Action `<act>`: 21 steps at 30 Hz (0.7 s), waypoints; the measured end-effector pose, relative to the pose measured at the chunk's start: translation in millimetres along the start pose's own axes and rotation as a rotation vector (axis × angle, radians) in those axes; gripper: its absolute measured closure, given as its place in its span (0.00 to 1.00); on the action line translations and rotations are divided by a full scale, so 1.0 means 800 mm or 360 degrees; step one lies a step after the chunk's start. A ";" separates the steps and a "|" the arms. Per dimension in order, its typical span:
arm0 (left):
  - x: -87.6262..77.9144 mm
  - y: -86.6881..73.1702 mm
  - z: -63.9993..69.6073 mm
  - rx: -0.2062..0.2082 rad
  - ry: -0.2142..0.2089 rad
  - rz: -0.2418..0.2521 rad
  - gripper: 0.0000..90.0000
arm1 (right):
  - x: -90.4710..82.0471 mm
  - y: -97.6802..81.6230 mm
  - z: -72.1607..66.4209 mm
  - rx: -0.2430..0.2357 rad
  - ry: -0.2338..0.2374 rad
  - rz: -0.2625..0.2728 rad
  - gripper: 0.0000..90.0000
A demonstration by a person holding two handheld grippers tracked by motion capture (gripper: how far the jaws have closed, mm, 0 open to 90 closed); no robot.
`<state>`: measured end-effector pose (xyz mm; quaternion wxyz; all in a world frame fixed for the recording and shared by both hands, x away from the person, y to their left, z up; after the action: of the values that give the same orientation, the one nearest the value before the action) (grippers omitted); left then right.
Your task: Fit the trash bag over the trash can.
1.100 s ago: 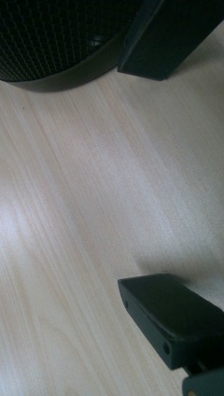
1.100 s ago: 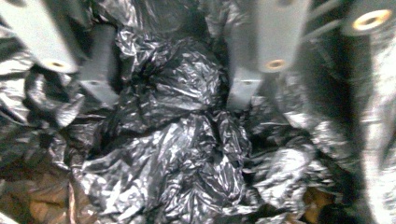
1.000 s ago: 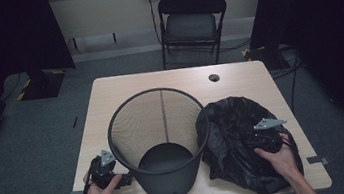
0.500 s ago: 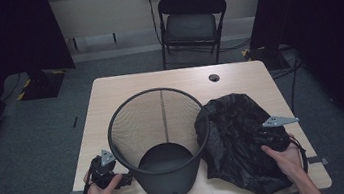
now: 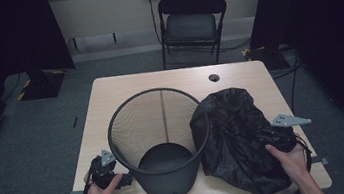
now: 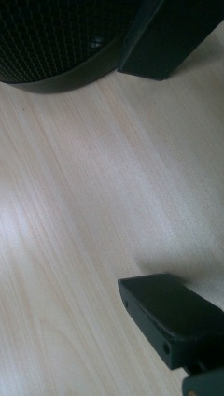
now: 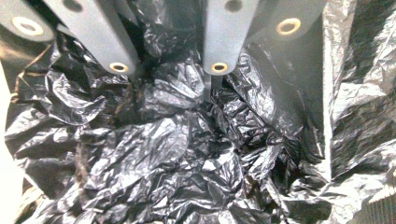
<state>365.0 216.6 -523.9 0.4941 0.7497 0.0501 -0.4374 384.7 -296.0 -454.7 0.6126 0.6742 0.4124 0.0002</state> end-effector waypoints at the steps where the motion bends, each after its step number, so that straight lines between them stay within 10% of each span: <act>1: 0.000 0.000 0.000 0.0000 0.0000 0.0000 0.00 | -0.002 0.001 0.000 0.0004 -0.0014 0.0019 0.89; 21: 0.000 0.000 0.000 0.0003 -0.0001 -0.0001 0.00 | -0.046 0.034 -0.005 0.0077 0.0063 0.0300 0.90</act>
<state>365.3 216.7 -523.8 0.4935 0.7498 0.0496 -0.4379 373.6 -311.0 -413.0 0.5853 0.7245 0.3589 0.0612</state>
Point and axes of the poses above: each handheld gripper's, and its own axes: x roughly forward along the jaws, y roughly out of its top, z roughly to its right, the point moved 3 cm from there along x, roughly forward along the jaws, and after that the axes turned 11 degrees about x, right-handed, at the moved point
